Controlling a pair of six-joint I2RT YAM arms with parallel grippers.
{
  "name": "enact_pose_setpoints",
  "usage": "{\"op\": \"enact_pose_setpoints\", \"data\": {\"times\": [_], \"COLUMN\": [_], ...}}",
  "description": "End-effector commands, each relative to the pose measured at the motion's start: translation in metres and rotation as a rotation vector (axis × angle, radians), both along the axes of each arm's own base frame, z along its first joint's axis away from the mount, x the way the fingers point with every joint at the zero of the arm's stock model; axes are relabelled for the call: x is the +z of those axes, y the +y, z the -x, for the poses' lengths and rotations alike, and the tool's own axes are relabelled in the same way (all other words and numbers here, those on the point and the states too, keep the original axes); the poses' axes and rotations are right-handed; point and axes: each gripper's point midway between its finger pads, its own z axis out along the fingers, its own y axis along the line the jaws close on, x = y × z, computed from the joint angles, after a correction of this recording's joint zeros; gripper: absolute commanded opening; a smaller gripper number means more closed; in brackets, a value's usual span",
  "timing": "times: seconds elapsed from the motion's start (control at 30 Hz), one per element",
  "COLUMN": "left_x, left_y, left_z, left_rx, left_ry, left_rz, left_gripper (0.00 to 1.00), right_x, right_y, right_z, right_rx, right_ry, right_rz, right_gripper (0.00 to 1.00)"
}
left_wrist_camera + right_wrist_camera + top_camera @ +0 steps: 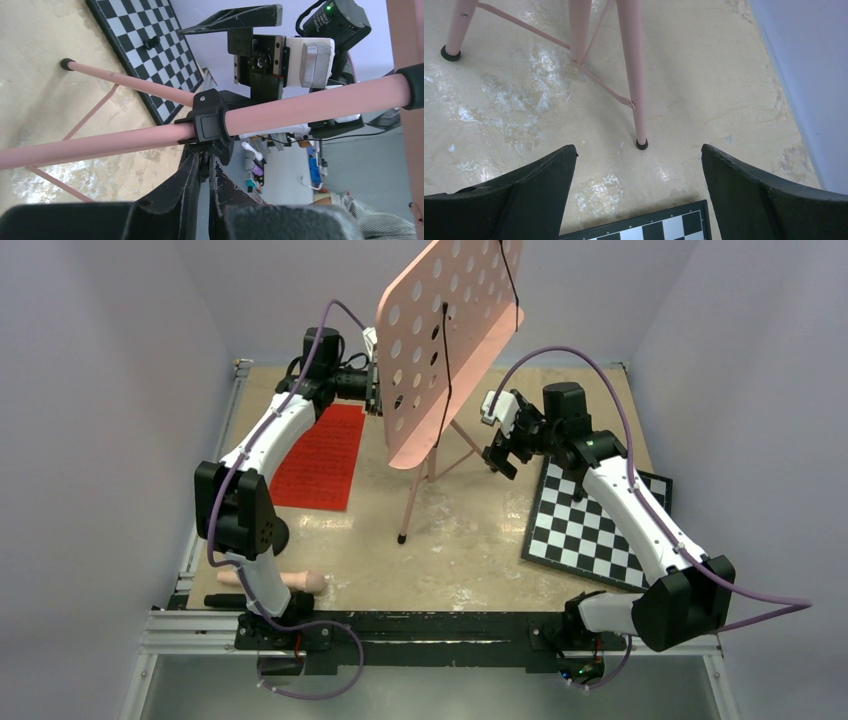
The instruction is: Pack up the instrument practice props
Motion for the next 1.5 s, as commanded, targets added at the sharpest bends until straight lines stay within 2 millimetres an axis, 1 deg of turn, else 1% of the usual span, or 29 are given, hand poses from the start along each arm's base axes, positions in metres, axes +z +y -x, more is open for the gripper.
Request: {"op": "enact_pose_setpoints", "data": {"times": [0.0, 0.07, 0.23, 0.43, 0.67, 0.87, 0.9, 0.93, 1.0, 1.13, 1.23, 1.3, 1.37, 1.47], "left_x": [0.006, 0.002, -0.006, -0.019, -0.050, -0.078, -0.081, -0.083, -0.086, -0.097, -0.104, -0.109, -0.112, -0.115], "left_y": [-0.003, -0.003, -0.001, 0.000, 0.001, 0.004, 0.004, 0.005, 0.005, 0.007, 0.010, 0.010, 0.011, 0.011], "left_z": [0.012, 0.015, 0.014, 0.008, 0.003, 0.013, 0.013, 0.013, 0.012, 0.012, 0.014, 0.015, 0.013, 0.011], "left_rx": [-0.071, -0.070, -0.065, -0.049, -0.030, -0.032, -0.027, -0.021, -0.015, 0.008, 0.022, 0.022, 0.024, 0.031], "left_ry": [0.115, 0.151, 0.215, 0.328, 0.457, 0.575, 0.583, 0.590, 0.597, 0.642, 0.691, 0.713, 0.724, 0.718], "left_rz": [0.045, 0.042, 0.043, 0.032, 0.019, -0.001, -0.005, -0.008, -0.012, -0.033, -0.045, -0.048, -0.050, -0.062], "left_gripper": [0.03, 0.00, 0.00, 0.00, 0.00, 0.00, 0.02, 0.08, 0.15, 0.25, 0.29, 0.32, 0.32, 0.29], "right_x": [0.008, 0.007, 0.008, 0.018, 0.030, 0.033, 0.034, 0.034, 0.033, 0.032, 0.034, 0.034, 0.034, 0.033], "right_y": [0.004, 0.004, 0.006, 0.020, 0.034, 0.040, 0.040, 0.041, 0.042, 0.044, 0.045, 0.045, 0.046, 0.045], "right_z": [0.007, 0.010, 0.007, 0.004, -0.009, -0.016, -0.016, -0.017, -0.018, -0.021, -0.022, -0.023, -0.023, -0.022], "right_rx": [0.012, 0.008, -0.008, 0.048, 0.051, 0.034, 0.031, 0.027, 0.023, 0.017, 0.014, 0.011, 0.009, 0.006], "right_ry": [0.016, 0.024, 0.032, 0.020, 0.055, 0.085, 0.088, 0.092, 0.102, 0.116, 0.118, 0.121, 0.128, 0.136], "right_rz": [-0.034, -0.039, -0.062, -0.120, -0.187, -0.223, -0.228, -0.232, -0.239, -0.252, -0.259, -0.262, -0.266, -0.267], "right_gripper": [0.99, 0.99, 0.99, 0.99, 0.99, 0.99, 0.99, 0.99, 0.99, 0.99, 0.99, 0.99, 0.99, 0.99]}}
